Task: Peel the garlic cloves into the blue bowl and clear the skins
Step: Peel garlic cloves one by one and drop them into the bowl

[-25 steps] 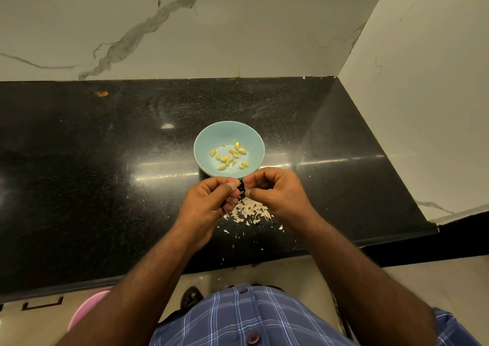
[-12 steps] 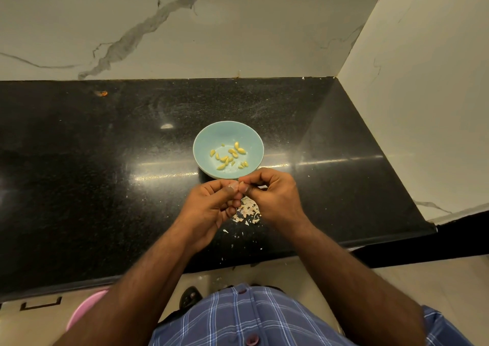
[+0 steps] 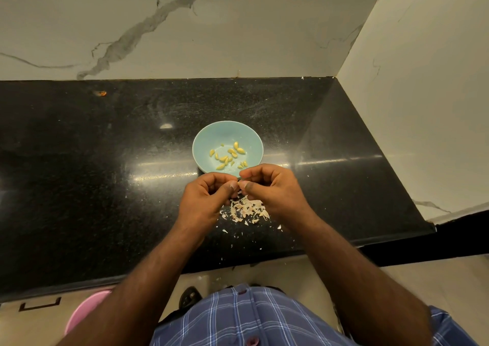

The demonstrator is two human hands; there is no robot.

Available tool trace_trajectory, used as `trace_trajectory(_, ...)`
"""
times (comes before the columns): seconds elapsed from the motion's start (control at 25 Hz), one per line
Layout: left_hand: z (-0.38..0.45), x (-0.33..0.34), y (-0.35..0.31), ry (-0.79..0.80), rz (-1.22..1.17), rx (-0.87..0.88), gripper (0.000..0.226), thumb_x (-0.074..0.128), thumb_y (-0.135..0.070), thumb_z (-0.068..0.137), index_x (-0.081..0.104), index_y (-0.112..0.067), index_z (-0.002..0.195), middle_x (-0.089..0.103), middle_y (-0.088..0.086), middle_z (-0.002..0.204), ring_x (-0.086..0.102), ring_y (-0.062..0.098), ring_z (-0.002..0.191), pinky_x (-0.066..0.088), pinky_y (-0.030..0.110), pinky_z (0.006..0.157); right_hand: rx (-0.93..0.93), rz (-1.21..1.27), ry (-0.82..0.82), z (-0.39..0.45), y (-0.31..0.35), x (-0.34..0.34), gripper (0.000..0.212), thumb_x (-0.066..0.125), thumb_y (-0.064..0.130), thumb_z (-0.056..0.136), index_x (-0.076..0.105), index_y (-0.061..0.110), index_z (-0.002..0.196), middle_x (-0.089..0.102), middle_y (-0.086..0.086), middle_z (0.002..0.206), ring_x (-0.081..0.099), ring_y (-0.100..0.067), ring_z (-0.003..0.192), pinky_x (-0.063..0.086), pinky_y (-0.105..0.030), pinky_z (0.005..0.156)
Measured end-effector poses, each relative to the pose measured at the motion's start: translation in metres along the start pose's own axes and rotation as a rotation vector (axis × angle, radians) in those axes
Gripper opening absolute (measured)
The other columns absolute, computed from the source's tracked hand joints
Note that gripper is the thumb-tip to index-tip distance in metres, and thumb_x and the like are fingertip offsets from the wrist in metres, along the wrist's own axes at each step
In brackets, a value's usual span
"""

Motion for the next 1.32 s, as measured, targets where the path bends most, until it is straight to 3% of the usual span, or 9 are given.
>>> trace_trajectory(0.24, 0.001, -0.002, 0.002, 0.003, -0.028, -0.027, 0.009, 0.071, -0.011, 0.092, 0.075, -0.01, 0.1, 0.077, 0.007, 0.085, 0.07, 0.013, 0.078, 0.054, 0.028, 0.07, -0.018, -0.025, -0.043, 0.001, -0.002, 0.0, 0.017, 0.072, -0.004, 0.086, 0.072, 0.003, 0.102, 0.075, -0.014, 0.089, 0.073, -0.019, 0.083, 0.058, -0.028, 0.072)
trace_trajectory(0.52, 0.001, 0.0, 0.004, -0.013, -0.018, -0.073, 0.005, 0.073, -0.012, 0.092, 0.076, -0.01, 0.094, 0.075, 0.01, 0.081, 0.067, 0.015, 0.073, 0.053, 0.03, 0.067, -0.1, -0.189, -0.07, -0.001, -0.002, 0.002, 0.019, 0.074, 0.006, 0.087, 0.072, 0.016, 0.102, 0.075, -0.002, 0.088, 0.073, -0.016, 0.086, 0.063, -0.037, 0.081)
trace_trajectory(0.68, 0.0, 0.001, 0.004, -0.02, 0.058, -0.036, 0.003, 0.074, -0.014, 0.091, 0.077, -0.012, 0.09, 0.075, 0.009, 0.078, 0.068, 0.019, 0.072, 0.056, 0.031, 0.067, -0.215, -0.35, -0.063, -0.004, 0.0, 0.004, 0.022, 0.071, 0.007, 0.086, 0.071, 0.018, 0.105, 0.072, 0.006, 0.083, 0.071, -0.011, 0.078, 0.062, -0.034, 0.076)
trace_trajectory(0.84, 0.0, 0.001, 0.003, -0.022, 0.109, -0.011, 0.003, 0.075, -0.015, 0.09, 0.077, -0.013, 0.089, 0.076, 0.005, 0.077, 0.07, 0.012, 0.07, 0.053, 0.023, 0.063, -0.298, -0.506, -0.057, -0.005, -0.002, 0.007, 0.019, 0.068, 0.007, 0.089, 0.066, 0.017, 0.104, 0.065, 0.006, 0.078, 0.063, -0.015, 0.072, 0.058, -0.038, 0.066)
trace_trajectory(1.0, -0.001, 0.001, 0.002, 0.013, 0.154, 0.014, 0.004, 0.074, -0.014, 0.091, 0.077, -0.015, 0.088, 0.075, -0.001, 0.072, 0.067, 0.004, 0.066, 0.051, 0.017, 0.062, -0.338, -0.582, -0.007, -0.007, -0.003, 0.01, 0.017, 0.061, 0.006, 0.093, 0.06, 0.018, 0.105, 0.056, 0.007, 0.078, 0.052, -0.012, 0.07, 0.049, -0.031, 0.06)
trace_trajectory(1.16, 0.0, 0.0, 0.001, 0.08, 0.115, 0.022, 0.006, 0.07, -0.013, 0.094, 0.076, -0.013, 0.092, 0.074, 0.002, 0.074, 0.067, 0.008, 0.068, 0.051, 0.021, 0.064, -0.242, -0.527, 0.024, -0.004, -0.002, 0.006, 0.018, 0.056, 0.004, 0.093, 0.059, 0.02, 0.1, 0.052, 0.012, 0.078, 0.046, -0.004, 0.067, 0.038, -0.02, 0.06)
trace_trajectory(1.24, -0.001, 0.0, 0.002, 0.13, 0.069, 0.01, 0.008, 0.068, -0.012, 0.096, 0.075, -0.011, 0.093, 0.073, 0.004, 0.075, 0.066, 0.014, 0.07, 0.052, 0.026, 0.065, -0.204, -0.484, 0.03, 0.0, -0.003, 0.003, 0.022, 0.057, 0.002, 0.093, 0.062, 0.023, 0.097, 0.06, 0.01, 0.081, 0.054, -0.006, 0.072, 0.047, -0.026, 0.064)
trace_trajectory(1.32, -0.001, 0.001, 0.002, 0.143, -0.001, -0.011, 0.011, 0.065, -0.009, 0.097, 0.073, -0.008, 0.091, 0.071, 0.005, 0.073, 0.063, 0.016, 0.069, 0.05, 0.027, 0.062, -0.184, -0.458, 0.015, 0.003, -0.004, -0.003, 0.023, 0.062, 0.003, 0.094, 0.069, 0.025, 0.098, 0.07, 0.006, 0.092, 0.066, -0.01, 0.086, 0.058, -0.035, 0.077)
Point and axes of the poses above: each hand's wrist, its own z-axis towards the middle knuckle, its own x-axis out of the palm, y = z × x, the point moved 1 cm from there along z, towards the middle knuckle
